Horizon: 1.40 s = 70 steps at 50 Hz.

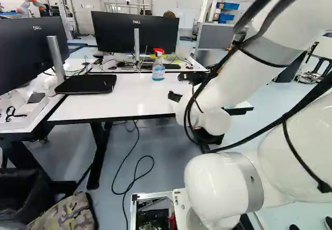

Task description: Clean the table with the green towel

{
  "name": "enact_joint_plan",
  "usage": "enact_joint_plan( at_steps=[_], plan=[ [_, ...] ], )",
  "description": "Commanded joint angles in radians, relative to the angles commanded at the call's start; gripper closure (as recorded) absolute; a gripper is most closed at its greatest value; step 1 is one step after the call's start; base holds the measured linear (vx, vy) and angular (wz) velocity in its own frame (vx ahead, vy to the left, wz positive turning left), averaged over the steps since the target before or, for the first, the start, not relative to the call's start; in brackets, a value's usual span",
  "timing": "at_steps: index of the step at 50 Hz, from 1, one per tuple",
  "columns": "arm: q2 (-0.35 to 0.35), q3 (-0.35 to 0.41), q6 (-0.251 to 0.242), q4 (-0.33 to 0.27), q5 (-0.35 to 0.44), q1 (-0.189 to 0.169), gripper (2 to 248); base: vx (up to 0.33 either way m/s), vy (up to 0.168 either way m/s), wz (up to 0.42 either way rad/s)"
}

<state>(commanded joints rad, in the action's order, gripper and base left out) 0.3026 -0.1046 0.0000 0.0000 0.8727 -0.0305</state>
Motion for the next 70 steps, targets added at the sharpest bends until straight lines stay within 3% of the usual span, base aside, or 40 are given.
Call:
enact_joint_plan(
  at_steps=[27, 70],
  plan=[
    [0.009, -0.06, 0.0, 0.0, 0.0, -0.107, 3, 0.0, 0.0, 0.0],
    [-0.109, -0.162, 0.0, 0.0, 0.0, -0.265, 3, 0.0, 0.0, 0.0]
  ],
)
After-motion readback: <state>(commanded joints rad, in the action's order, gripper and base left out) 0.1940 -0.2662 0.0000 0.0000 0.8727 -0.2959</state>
